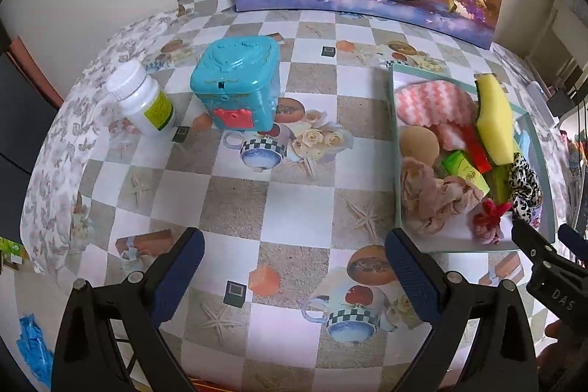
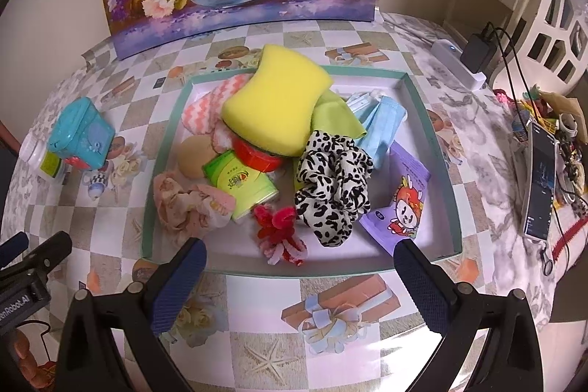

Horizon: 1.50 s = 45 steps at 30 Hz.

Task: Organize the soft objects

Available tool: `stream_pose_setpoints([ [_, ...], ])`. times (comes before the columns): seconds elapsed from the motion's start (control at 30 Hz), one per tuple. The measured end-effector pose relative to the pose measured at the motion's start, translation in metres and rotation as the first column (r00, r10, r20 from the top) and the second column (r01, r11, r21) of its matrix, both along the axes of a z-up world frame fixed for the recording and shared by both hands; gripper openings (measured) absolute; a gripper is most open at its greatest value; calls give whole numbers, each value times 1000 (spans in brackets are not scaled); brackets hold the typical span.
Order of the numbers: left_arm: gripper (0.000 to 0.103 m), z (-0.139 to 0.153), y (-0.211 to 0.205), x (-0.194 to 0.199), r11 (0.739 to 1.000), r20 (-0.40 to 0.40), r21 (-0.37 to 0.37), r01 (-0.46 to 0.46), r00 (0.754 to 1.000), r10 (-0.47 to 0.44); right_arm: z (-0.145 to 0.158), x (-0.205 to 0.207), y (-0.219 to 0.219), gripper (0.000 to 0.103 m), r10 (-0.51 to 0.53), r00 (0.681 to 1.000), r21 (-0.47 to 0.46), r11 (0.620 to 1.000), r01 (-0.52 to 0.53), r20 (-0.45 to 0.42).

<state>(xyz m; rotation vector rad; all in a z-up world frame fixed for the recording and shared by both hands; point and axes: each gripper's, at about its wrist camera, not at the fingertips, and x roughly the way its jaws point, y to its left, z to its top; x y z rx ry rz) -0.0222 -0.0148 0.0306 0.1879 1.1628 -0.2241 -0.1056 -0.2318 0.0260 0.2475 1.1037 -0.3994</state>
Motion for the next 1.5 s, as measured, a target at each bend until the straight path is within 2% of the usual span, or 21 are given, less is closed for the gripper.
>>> stream_pose_setpoints([
  [0.6,99,-1,7,5,999,-37,-30,-24,999,23,-10,8,5,103,32,999,0,999,-32,-21],
  [1.5,99,-2,8,5,999,-45,-37,-35,998,33,-15,10,7,103,42,998,6,999,-41,-37],
])
